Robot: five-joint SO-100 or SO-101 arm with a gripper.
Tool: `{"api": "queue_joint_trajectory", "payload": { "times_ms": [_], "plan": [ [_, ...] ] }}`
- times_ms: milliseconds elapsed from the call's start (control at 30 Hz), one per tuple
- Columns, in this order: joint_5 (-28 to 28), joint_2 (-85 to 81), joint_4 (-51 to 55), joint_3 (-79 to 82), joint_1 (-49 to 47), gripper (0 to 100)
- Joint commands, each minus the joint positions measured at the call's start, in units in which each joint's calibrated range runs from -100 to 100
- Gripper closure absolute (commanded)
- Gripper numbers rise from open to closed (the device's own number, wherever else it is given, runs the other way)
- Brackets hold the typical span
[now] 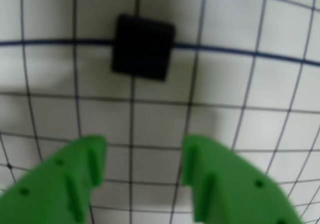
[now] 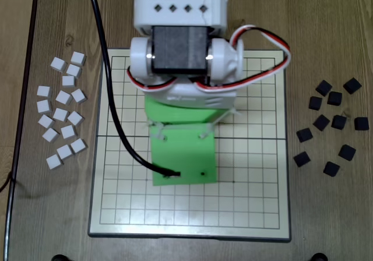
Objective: Grasp a Black stone and put it on the board on position (0,0).
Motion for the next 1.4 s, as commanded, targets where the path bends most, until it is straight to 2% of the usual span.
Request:
{"api": "queue_joint_trajectory", "payload": {
  "times_ms": [0, 433, 633, 1367],
  "plan": [
    [-0.1, -7.1, 1.5, -5.5, -0.8, 92],
    [0.2, -7.2, 0.5, -5.4, -0.7, 94],
    [0.0, -12.9, 0.9, -1.7, -1.5, 94],
    [-2.9, -74.9, -3.1, 61.0, -1.9, 94]
  ]
}}
